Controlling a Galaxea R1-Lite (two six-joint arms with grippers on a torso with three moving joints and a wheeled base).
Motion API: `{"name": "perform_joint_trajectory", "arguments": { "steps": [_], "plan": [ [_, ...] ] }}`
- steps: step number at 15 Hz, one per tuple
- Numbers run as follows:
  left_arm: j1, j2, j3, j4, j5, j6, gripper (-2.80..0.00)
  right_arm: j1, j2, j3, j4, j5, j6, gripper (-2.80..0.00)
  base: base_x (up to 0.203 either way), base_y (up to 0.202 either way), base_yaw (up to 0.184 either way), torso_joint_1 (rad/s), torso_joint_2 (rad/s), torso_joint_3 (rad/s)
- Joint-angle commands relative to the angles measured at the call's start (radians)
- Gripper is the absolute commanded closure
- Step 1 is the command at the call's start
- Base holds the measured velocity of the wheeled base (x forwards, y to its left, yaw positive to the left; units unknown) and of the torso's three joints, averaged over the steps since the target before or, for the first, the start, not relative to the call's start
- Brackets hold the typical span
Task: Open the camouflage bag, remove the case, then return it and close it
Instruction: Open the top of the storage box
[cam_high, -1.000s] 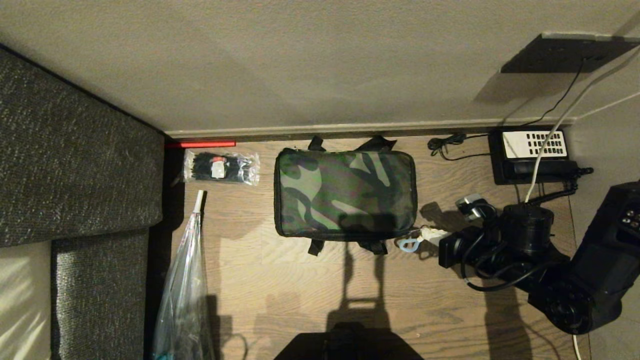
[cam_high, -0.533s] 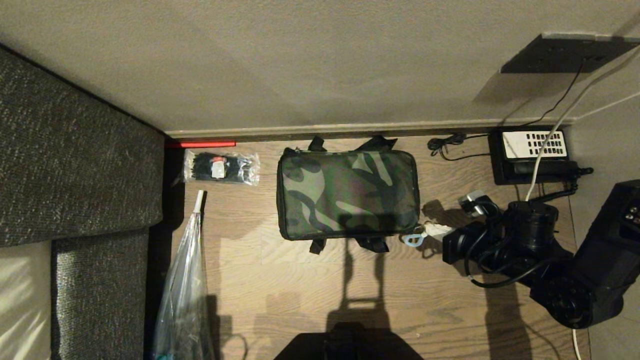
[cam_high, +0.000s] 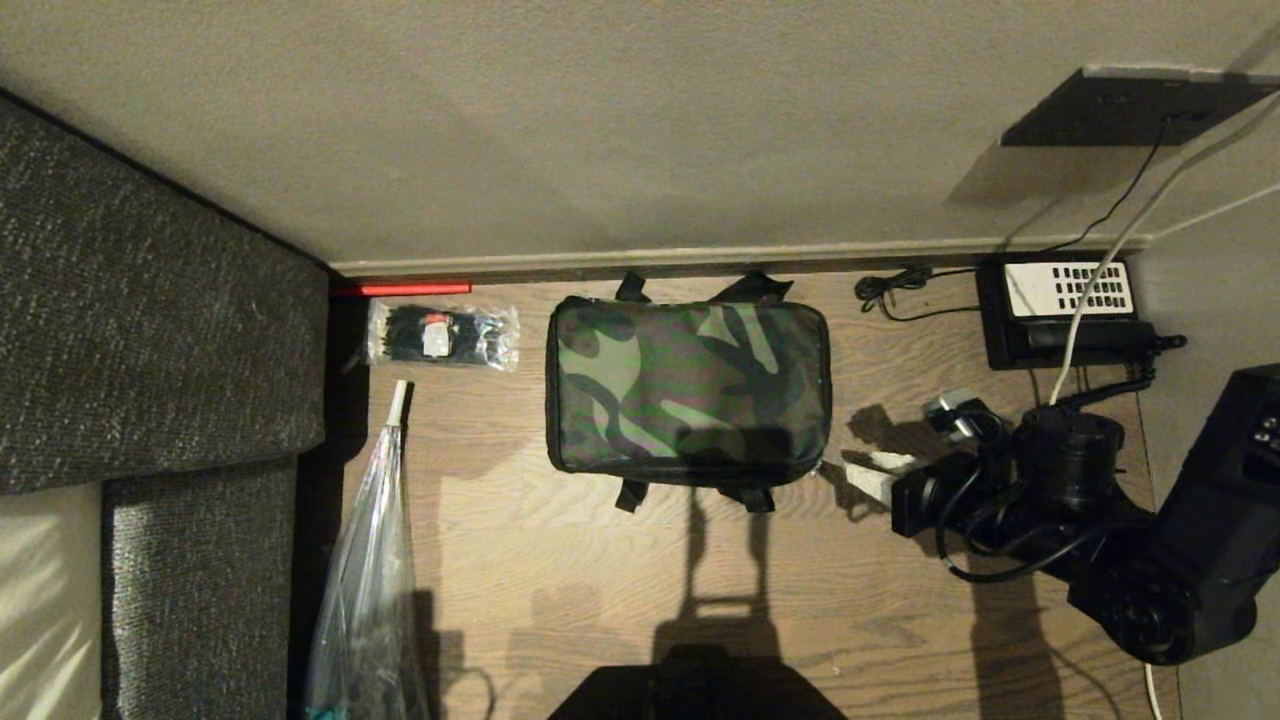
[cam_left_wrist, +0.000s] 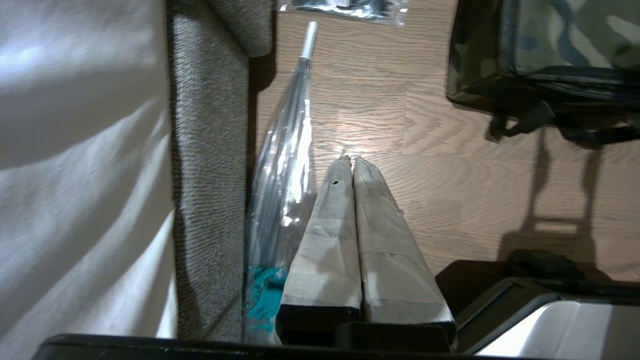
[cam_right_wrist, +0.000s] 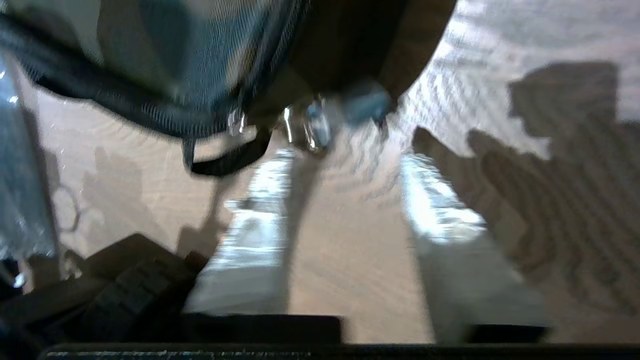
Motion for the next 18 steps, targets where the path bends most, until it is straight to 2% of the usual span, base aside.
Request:
{"name": "perform_joint_trajectory", "arguments": {
  "steps": [1, 7, 12, 18],
  "plan": [
    [0.0, -0.002, 0.003, 0.0, 0.0, 0.0, 0.0, 0.0, -0.009, 0.027, -0.006, 0.031, 0.003, -2.8, 0.0, 0.0, 0.0, 0.0, 0.0, 0.0],
    [0.0, -0.002, 0.003, 0.0, 0.0, 0.0, 0.0, -0.001, 0.013, -0.051, -0.016, 0.041, 0.005, -2.8, 0.0, 0.0, 0.0, 0.0, 0.0, 0.0],
    [0.0, -0.002, 0.003, 0.0, 0.0, 0.0, 0.0, 0.001, 0.053, -0.111, -0.068, 0.01, 0.008, -2.8, 0.0, 0.0, 0.0, 0.0, 0.0, 0.0],
    [0.0, -0.002, 0.003, 0.0, 0.0, 0.0, 0.0, 0.039, 0.088, -0.098, -0.102, -0.006, -0.005, -2.8, 0.0, 0.0, 0.0, 0.0, 0.0, 0.0]
  ]
}}
